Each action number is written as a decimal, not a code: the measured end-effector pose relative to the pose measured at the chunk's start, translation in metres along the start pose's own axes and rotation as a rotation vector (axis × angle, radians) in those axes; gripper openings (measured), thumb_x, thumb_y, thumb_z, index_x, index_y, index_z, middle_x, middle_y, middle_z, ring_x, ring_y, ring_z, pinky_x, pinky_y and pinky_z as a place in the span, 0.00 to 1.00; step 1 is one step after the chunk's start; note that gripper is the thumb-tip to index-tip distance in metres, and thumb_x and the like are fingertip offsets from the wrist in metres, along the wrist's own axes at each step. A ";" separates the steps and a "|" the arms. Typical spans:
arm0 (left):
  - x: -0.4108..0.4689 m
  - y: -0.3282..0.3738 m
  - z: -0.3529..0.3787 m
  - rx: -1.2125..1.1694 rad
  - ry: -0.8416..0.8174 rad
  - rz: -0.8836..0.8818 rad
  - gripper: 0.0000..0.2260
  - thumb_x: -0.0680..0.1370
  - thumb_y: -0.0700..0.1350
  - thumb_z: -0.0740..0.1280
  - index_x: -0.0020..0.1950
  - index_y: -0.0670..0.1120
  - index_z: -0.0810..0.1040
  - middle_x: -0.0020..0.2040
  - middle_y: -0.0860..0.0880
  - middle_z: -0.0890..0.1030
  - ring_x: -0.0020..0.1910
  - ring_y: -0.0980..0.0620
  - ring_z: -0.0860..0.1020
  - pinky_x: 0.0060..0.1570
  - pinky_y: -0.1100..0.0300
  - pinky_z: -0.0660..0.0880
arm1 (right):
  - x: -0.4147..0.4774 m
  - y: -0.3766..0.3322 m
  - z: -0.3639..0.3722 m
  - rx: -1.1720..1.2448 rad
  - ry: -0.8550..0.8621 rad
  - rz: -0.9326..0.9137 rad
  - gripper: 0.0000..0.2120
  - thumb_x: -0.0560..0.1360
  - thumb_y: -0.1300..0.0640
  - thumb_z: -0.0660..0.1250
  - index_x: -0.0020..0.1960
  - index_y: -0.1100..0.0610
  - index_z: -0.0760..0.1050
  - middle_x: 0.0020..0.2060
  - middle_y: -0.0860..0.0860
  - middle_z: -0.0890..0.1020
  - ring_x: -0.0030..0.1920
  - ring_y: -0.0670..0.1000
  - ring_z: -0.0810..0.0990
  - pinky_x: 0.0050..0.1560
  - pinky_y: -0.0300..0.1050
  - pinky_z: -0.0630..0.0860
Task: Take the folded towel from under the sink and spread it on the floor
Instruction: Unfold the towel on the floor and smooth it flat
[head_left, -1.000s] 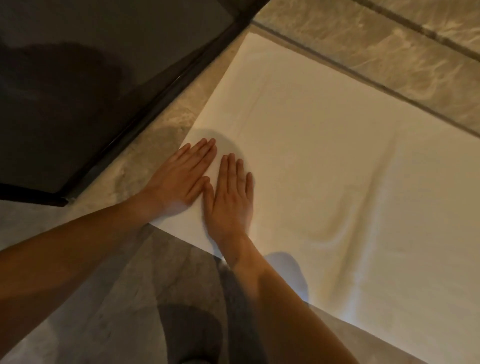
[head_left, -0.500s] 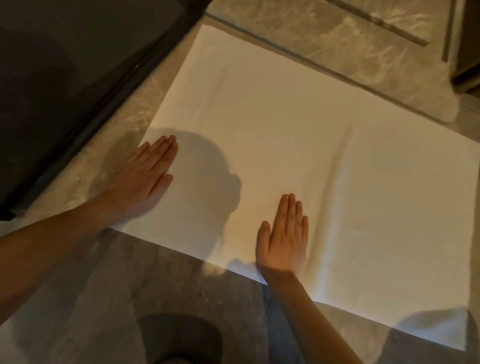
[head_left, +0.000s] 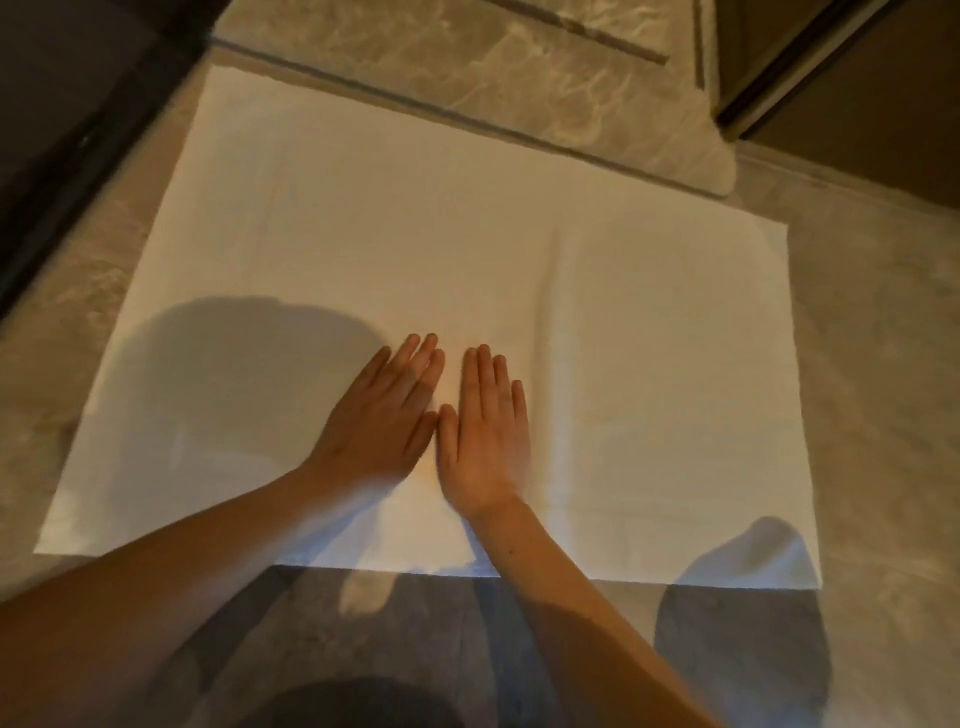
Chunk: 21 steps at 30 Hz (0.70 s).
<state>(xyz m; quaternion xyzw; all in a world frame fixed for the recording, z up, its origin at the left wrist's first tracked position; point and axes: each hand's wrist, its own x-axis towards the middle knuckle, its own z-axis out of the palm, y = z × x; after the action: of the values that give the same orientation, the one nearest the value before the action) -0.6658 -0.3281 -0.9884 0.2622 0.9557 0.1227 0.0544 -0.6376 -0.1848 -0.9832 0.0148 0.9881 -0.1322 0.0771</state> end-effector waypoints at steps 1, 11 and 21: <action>0.000 -0.002 0.004 0.015 -0.005 0.011 0.27 0.82 0.51 0.46 0.79 0.39 0.57 0.79 0.40 0.56 0.79 0.44 0.53 0.76 0.47 0.52 | -0.002 0.008 0.002 -0.024 0.003 -0.022 0.29 0.82 0.48 0.45 0.80 0.56 0.45 0.79 0.51 0.47 0.79 0.51 0.43 0.78 0.49 0.40; 0.000 -0.003 0.007 0.035 -0.039 0.007 0.28 0.82 0.52 0.46 0.79 0.38 0.52 0.80 0.41 0.52 0.79 0.46 0.50 0.77 0.51 0.47 | -0.035 0.135 -0.023 -0.068 0.064 0.188 0.29 0.82 0.45 0.42 0.80 0.55 0.45 0.79 0.48 0.47 0.79 0.49 0.44 0.77 0.46 0.41; -0.001 -0.001 0.008 0.041 -0.032 0.008 0.28 0.83 0.53 0.44 0.79 0.38 0.51 0.80 0.41 0.50 0.79 0.46 0.49 0.77 0.51 0.45 | -0.043 0.154 -0.049 -0.018 0.133 0.369 0.30 0.81 0.48 0.43 0.80 0.60 0.48 0.79 0.54 0.52 0.79 0.53 0.48 0.78 0.53 0.47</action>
<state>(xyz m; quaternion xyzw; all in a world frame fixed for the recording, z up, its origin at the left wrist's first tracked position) -0.6642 -0.3282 -0.9961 0.2689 0.9559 0.0989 0.0637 -0.5945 -0.0243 -0.9699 0.2035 0.9727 -0.1059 0.0346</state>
